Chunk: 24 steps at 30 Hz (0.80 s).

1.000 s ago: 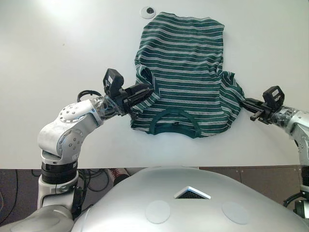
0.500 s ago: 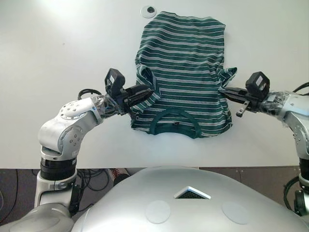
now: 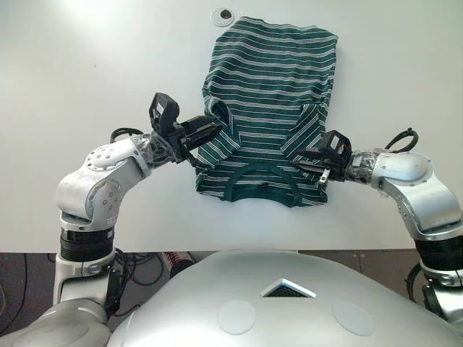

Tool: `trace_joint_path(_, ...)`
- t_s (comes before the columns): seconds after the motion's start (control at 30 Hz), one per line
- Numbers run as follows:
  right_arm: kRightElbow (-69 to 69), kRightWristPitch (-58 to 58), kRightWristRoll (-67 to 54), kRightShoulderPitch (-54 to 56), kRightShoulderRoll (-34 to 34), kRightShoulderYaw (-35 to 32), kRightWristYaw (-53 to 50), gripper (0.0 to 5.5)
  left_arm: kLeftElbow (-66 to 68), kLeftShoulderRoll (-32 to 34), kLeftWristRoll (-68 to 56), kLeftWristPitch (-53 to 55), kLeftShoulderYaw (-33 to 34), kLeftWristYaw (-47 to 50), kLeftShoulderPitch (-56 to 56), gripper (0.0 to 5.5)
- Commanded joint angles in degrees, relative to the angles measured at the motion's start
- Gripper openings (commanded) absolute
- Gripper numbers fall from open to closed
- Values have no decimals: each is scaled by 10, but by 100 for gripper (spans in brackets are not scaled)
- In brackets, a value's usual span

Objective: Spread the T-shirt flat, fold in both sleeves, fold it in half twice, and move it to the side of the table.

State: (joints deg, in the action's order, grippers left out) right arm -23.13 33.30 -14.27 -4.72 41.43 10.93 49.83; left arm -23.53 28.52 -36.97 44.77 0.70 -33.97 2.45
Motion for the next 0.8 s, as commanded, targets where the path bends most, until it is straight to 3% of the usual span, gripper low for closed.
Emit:
trace_joint_path(0.03,-7,-47,-24,4,23,-71,15,197,29,40,109,-109,25,26,11,202)
trace_joint_path(0.13,45,-161,8,-14,54,-107,43,256,57,145,202,-215,-1,-61,70,255)
trace_joint_path(0.27,103,-325,65,-62,101,-111,87,260,85,227,297,-343,-31,-131,124,284)
trace_joint_path(0.5,214,-621,218,-111,158,-59,88,260,130,218,405,-469,-116,-151,93,284)
trace_joint_path(0.8,239,-755,322,-37,117,-1,-3,260,163,169,464,-508,-196,-151,27,284)
